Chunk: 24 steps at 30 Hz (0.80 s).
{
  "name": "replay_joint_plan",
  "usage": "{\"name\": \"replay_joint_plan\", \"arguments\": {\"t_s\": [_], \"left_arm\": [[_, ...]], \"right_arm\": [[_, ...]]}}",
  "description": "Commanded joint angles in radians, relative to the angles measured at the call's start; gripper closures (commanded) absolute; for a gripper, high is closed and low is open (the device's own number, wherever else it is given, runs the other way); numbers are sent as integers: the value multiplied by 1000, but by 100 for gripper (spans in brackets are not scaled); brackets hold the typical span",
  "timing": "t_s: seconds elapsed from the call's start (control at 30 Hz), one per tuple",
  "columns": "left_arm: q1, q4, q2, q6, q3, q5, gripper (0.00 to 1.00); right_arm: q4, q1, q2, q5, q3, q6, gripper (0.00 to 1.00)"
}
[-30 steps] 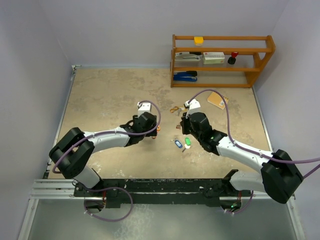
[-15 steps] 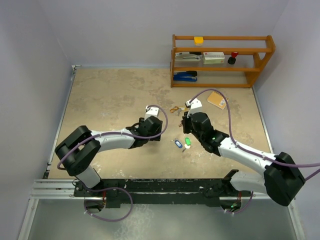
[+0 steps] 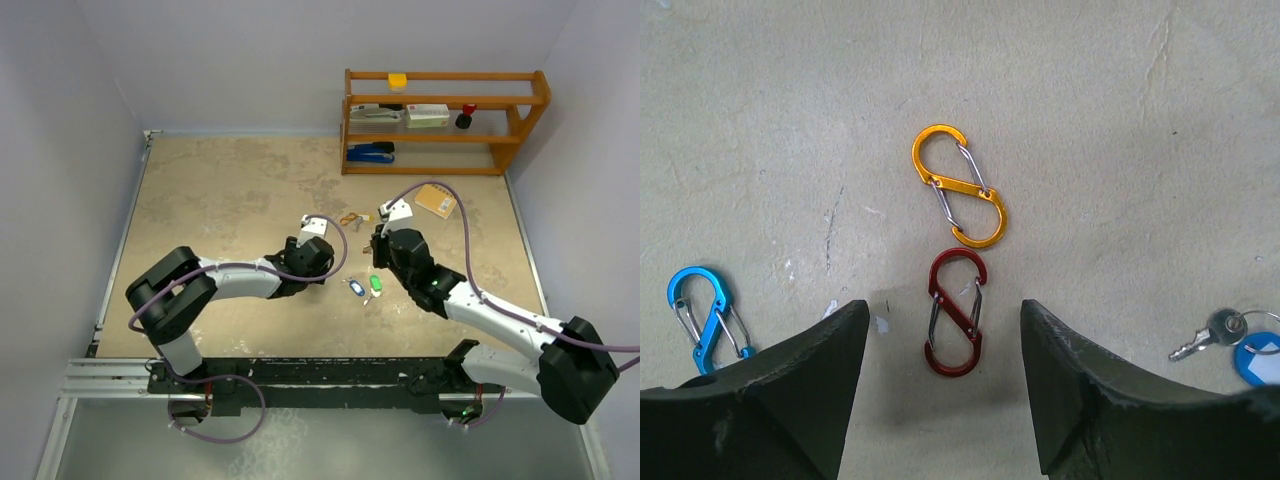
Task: Put the keys on the keyring
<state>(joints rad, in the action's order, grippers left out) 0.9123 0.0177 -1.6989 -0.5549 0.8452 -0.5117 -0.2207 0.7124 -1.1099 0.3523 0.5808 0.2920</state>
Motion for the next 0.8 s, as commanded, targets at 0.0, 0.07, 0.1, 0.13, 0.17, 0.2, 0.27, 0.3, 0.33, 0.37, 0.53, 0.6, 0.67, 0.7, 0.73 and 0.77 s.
{"name": "replay_joint_plan", "arguments": {"t_s": [0.0, 0.07, 0.1, 0.13, 0.17, 0.2, 0.27, 0.3, 0.33, 0.37, 0.53, 0.6, 0.67, 0.7, 0.73, 0.77], "left_arm": [[11, -16, -19, 8, 37, -73, 41], [12, -17, -28, 7, 41, -76, 42], [14, -16, -32, 8, 42, -77, 43], [14, -17, -35, 8, 42, -78, 45], [16, -17, -37, 6, 43, -77, 45], [17, -18, -39, 6, 43, -77, 46], [17, -18, -42, 4, 43, -73, 50], [17, -18, -44, 5, 42, -72, 53], [17, -18, -46, 4, 42, -69, 57], [17, -18, -45, 5, 43, -66, 63], [17, -11, -26, 0, 35, -61, 97], [17, -4, -15, -1, 35, -69, 100], [17, 5, 0, 0, 37, -80, 100], [17, 10, 8, 0, 38, -86, 100], [17, 13, 21, 2, 39, -92, 100], [17, 14, 34, 2, 41, -97, 100]], "right_arm": [[-12, -1, 39, 38, -11, -15, 100], [-8, -3, 46, 40, -14, -14, 100], [-7, -3, 47, 43, -15, -15, 100], [-5, -4, 51, 43, -17, -14, 100], [-5, -4, 54, 43, -19, -14, 100], [-3, -4, 58, 43, -19, -14, 100], [-3, -6, 62, 45, -22, -14, 100], [-2, -5, 63, 44, -22, -13, 100], [-2, -5, 64, 44, -23, -13, 100], [-2, -6, 64, 44, -24, -13, 100], [-3, -8, 65, 41, -28, -9, 100], [-4, -7, 62, 33, -27, -10, 100], [-7, -8, 49, 17, -24, -14, 100], [-8, -7, 39, 8, -23, -15, 100], [-11, -7, 29, -6, -19, -20, 100], [-13, -8, 18, -23, -15, -24, 100]]}}
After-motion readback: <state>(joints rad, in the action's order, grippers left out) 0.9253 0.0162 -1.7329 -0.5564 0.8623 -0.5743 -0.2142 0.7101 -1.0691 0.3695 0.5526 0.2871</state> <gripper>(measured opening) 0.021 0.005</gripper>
